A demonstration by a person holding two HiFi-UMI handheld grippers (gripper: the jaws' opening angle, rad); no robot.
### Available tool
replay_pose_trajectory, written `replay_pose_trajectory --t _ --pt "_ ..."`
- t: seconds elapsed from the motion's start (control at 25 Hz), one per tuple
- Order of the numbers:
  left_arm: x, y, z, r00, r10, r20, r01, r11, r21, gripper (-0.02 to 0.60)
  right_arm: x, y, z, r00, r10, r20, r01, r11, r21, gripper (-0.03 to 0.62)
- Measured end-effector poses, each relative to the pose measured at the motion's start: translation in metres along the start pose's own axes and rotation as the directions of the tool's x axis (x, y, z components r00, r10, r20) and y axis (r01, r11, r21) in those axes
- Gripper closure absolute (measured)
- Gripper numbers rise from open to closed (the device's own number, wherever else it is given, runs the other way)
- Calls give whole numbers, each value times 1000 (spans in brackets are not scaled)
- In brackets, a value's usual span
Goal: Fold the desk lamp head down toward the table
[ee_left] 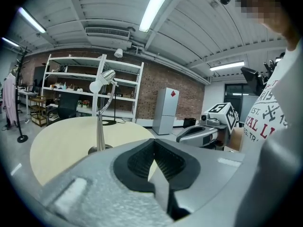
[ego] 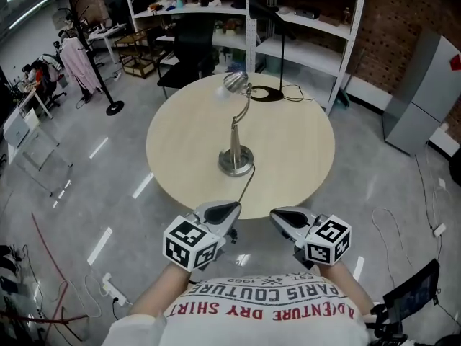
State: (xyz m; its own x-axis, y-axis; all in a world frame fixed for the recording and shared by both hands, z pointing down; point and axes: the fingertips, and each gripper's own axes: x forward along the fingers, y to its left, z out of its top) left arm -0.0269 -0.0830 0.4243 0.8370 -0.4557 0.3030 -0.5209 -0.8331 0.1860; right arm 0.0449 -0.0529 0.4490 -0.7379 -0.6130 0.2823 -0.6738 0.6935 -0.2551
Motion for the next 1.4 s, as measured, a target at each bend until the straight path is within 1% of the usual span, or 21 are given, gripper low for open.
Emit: replay_pose_trajectory --t 0.12,0.28,0.44,0.6,0.8,1.08,1.28,1.4 --pt "11 23 7 1000 -4 11 4 1000 6 579 12 -17 8 1000 -18 2 18 1000 -9 595" --pt "35 48 6 1000 -4 16 4 1000 -3 578 22 -48 4 1000 -31 -7 31 1000 -4 595" --pt "37 52 6 1000 -3 17 3 1000 -10 579 27 -51 7 1000 -26 -17 26 1000 -7 595" --pt "63 64 -4 1000 17 4 -17 1000 -15 579 38 -82 -1 1000 2 -17 -2 1000 -4 595" --pt "63 84 -2 999 49 -7 -49 998 -26 578 60 -91 4 999 31 -25 -32 999 -11 595" --pt "44 103 16 998 65 -14 -66 997 -34 578 88 -91 34 999 44 -22 -44 999 -8 595" --pt "66 128 18 996 83 -8 -84 995 -59 578 112 -126 39 998 52 -37 -53 998 -32 594" --pt "74 136 20 996 84 -9 -85 995 -56 578 127 -141 41 997 60 -46 -63 997 -51 594"
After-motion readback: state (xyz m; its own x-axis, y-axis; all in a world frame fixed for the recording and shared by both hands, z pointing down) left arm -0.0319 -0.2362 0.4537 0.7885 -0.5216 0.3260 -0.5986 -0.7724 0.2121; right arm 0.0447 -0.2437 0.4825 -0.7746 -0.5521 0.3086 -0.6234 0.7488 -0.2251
